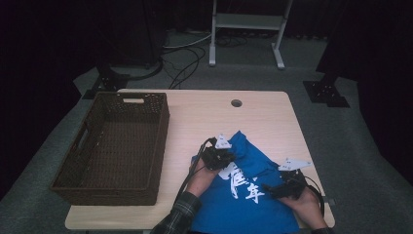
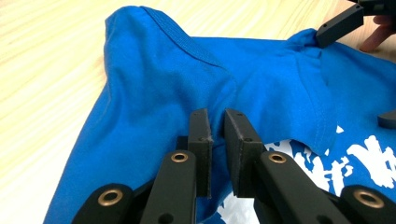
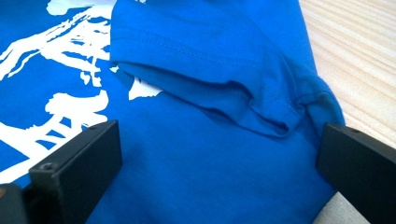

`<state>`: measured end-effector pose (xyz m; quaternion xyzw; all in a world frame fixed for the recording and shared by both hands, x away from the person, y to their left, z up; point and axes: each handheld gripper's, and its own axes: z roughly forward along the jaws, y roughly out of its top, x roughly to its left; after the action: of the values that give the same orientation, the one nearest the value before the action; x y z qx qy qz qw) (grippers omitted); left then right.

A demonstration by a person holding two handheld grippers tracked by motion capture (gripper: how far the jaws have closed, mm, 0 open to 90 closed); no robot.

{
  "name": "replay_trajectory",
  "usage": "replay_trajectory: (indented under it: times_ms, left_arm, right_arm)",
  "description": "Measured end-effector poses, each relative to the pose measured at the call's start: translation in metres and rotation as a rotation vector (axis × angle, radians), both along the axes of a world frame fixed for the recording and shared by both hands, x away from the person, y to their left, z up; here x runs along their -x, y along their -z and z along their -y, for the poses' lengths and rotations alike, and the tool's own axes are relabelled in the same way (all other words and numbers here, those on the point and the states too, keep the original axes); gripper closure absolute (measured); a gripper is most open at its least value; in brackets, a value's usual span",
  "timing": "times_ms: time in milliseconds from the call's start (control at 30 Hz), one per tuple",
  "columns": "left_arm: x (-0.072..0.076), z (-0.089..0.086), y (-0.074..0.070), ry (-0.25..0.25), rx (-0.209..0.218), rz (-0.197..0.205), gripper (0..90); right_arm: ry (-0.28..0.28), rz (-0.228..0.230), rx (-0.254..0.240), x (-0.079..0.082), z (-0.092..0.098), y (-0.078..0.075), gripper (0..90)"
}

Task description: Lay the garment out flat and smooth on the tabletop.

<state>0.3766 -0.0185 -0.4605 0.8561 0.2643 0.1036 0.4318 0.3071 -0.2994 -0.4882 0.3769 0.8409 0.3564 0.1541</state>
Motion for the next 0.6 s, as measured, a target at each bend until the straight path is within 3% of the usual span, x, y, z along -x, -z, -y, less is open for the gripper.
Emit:
replay_trajectory:
  times_ms: [600]
  left_arm:
    - [-0.0068, -0.0097, -0.0075, -0.024, 0.018, 0.026, 82.5]
  right_arm:
    - [0.0, 0.0, 0.0, 0.0, 0.0, 0.0, 0.0]
